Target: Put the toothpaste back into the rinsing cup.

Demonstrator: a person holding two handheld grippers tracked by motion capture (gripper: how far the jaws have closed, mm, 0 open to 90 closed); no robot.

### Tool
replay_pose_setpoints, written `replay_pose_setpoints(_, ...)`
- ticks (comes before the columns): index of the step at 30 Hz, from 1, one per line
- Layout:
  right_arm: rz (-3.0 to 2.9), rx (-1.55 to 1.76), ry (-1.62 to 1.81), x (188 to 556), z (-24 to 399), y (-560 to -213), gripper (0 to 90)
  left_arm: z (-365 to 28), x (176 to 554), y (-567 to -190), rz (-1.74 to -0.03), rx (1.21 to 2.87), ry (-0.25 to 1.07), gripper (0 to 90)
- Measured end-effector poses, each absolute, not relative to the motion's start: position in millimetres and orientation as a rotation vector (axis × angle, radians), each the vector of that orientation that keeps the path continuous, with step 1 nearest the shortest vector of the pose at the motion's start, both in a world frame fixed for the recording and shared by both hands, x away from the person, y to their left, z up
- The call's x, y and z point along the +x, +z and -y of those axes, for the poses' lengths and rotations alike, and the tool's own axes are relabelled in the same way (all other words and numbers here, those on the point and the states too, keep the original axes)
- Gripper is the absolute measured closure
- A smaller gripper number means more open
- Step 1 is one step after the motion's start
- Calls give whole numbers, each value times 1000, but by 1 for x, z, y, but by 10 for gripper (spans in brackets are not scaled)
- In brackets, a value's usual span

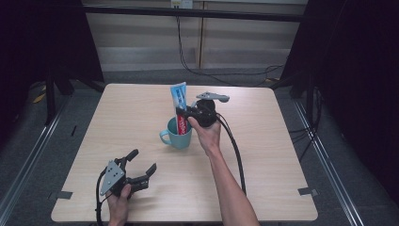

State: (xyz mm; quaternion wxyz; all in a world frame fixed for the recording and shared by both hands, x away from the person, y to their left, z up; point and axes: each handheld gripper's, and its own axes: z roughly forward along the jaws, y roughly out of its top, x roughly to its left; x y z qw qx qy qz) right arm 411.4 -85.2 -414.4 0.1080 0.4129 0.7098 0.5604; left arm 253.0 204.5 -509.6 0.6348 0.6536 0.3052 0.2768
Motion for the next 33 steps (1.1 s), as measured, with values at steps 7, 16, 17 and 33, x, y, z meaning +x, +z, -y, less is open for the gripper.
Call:
replay_pose_setpoints(7,-2093,1216,1638,407,88,-417,676,-205,253,-510,-697,1493,636,160)
replay_pose_setpoints(16,-2102,1226,1614,402,92,-425,658,-204,253,-510,-696,1494,630,160)
replay_pose_setpoints(17,-2102,1226,1614,402,92,-425,658,-204,253,-510,-696,1494,630,160)
replay_pose_setpoints(33,-2082,1238,1618,401,98,-425,502,-205,253,-510,-694,1497,633,160)
